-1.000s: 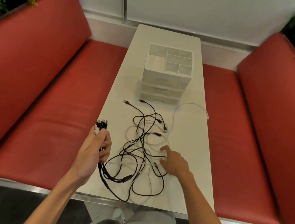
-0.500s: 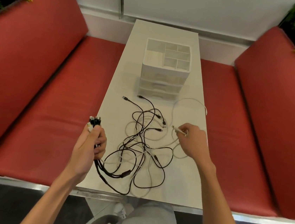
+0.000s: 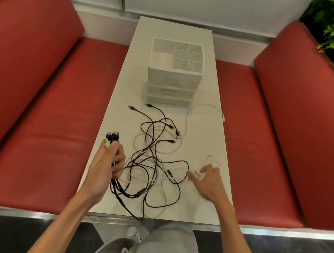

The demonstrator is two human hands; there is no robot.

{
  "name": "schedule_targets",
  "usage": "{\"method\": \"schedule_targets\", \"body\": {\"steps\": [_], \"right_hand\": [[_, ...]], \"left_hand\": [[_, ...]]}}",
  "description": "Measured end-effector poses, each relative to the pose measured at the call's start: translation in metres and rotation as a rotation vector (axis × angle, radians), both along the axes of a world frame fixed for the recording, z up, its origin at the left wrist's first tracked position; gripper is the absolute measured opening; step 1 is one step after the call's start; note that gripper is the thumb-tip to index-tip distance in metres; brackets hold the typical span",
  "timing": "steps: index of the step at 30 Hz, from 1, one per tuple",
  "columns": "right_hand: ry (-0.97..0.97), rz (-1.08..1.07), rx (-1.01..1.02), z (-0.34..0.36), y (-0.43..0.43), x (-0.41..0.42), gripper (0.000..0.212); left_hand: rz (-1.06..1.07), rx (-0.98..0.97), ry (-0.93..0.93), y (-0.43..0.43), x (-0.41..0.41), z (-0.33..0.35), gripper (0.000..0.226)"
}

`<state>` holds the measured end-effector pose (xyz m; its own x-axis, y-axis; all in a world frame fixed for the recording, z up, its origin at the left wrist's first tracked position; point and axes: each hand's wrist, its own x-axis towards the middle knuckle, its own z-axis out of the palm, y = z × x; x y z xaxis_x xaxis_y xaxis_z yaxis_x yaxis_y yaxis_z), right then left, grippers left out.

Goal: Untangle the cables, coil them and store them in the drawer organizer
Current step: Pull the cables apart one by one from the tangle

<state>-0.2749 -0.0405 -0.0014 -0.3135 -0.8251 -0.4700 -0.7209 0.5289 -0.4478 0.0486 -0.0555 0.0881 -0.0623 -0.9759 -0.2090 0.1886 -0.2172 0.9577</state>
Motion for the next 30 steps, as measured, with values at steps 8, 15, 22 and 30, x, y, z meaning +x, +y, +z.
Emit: {"method": "schedule_targets", "body": {"steps": [8,15,22,30], "right_hand": [[0.191,0.015,-0.302,-0.016,0.016,0.014,0.057],[0.055,0.199,-0.460,-0.024,-0.023,0.051,0.003],[0.206,0.256,-0.061,-0.086,-0.020,0.078,0.025],[-0.164,0.065,-0.151,-0.060,-0.013,0.063,0.006]], "left_hand": [[-0.056,0.081,-0.045,0.005,-0.009,-0.010,0.036],[-0.099,0.133,0.034,0.011,-0.011,-0.015,0.033],[-0.100,0.155,0.044,0.014,-0.008,-0.018,0.033],[-0.073,0.147,0.056,0.011,0.004,-0.021,0.032]]}}
